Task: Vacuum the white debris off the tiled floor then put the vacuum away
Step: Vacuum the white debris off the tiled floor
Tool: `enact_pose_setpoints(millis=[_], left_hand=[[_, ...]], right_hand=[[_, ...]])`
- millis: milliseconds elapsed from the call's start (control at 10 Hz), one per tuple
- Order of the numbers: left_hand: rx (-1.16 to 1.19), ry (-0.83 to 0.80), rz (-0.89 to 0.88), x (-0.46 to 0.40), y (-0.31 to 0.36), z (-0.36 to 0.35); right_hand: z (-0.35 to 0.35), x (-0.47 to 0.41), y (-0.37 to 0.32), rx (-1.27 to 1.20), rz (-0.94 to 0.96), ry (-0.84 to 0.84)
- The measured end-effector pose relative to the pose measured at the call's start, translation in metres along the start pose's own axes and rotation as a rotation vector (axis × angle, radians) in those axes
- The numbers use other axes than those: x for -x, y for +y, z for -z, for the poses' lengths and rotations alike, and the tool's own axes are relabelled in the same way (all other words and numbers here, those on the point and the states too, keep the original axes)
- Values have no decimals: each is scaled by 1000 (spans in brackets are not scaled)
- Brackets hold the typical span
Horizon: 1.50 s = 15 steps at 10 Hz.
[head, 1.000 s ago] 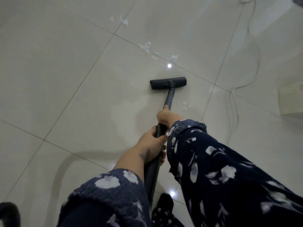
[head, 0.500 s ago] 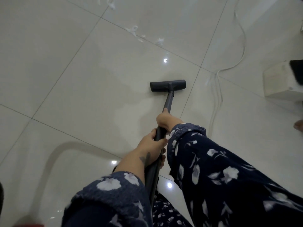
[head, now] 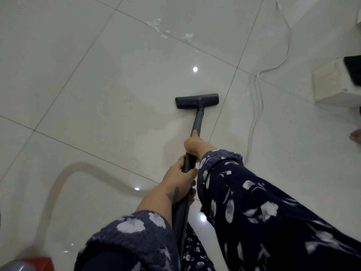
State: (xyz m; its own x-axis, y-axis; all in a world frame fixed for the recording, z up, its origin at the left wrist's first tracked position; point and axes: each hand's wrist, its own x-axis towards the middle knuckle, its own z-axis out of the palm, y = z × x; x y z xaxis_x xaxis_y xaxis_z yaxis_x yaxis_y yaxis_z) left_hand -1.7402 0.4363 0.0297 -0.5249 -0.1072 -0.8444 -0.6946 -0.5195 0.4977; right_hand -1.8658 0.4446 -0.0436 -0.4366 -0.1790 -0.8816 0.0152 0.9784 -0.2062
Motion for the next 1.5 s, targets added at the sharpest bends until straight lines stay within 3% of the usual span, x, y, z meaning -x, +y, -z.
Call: enact_pose_setpoints(millis=[300, 900, 1100, 1500], left_hand=[[-42, 36, -66, -32, 13, 14], [193, 45, -71, -115, 174, 3], [248, 72, -90, -145, 211, 7], [201, 163, -169, -164, 281, 68]], right_hand=[[9, -29, -26, -94, 30, 7], [149, -110, -132, 171, 88, -27], [169, -149, -158, 149, 30, 31], [190, -164, -258, 176, 112, 1]])
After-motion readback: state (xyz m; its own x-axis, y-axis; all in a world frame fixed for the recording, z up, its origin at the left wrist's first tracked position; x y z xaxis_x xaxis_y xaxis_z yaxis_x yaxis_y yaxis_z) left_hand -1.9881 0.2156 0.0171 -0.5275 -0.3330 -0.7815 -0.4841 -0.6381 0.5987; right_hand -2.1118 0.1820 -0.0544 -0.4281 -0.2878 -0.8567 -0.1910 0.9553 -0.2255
